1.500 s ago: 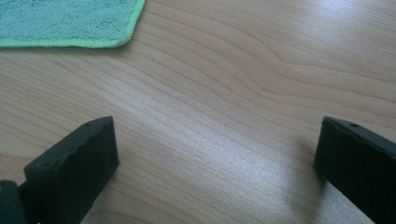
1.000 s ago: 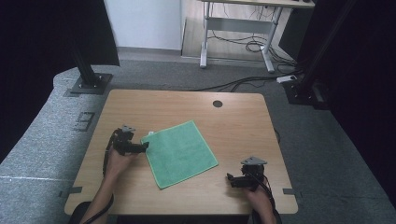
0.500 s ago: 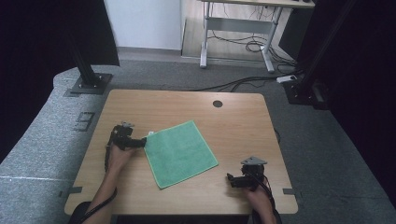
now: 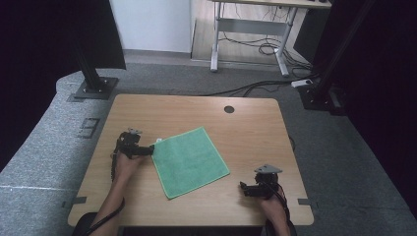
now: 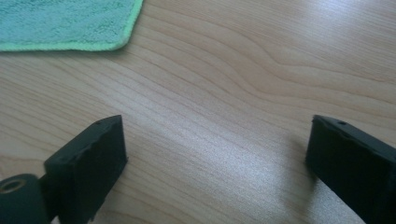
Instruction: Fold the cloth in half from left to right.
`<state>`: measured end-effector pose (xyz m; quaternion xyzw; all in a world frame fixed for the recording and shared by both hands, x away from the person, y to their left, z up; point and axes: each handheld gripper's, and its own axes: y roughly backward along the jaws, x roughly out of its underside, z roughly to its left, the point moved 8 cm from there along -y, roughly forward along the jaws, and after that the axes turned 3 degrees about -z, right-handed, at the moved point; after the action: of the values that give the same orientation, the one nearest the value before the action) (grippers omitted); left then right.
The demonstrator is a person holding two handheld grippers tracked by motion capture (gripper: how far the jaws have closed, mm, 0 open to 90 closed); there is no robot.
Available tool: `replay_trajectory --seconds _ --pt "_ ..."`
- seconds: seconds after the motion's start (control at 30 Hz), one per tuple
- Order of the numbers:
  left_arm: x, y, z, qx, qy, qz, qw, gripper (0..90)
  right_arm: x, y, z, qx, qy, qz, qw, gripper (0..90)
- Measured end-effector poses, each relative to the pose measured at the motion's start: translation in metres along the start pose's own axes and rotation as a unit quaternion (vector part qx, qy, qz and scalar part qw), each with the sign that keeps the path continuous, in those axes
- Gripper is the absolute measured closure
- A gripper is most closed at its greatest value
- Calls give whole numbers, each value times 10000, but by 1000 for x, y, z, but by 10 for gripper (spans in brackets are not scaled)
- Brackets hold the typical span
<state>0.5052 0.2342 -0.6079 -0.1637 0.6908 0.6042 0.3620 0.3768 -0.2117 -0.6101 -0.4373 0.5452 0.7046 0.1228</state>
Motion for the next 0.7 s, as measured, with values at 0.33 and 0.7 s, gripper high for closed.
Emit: replay_trajectory --seconds 0.33,0.7 --pt "0 0 0 0 5 -1 10000 0 -15 -2 24 -406 161 -32 9990 80" --pt "0 0 0 -7 17 -9 10000 0 -36 -12 66 -988 511 -74 9938 80"
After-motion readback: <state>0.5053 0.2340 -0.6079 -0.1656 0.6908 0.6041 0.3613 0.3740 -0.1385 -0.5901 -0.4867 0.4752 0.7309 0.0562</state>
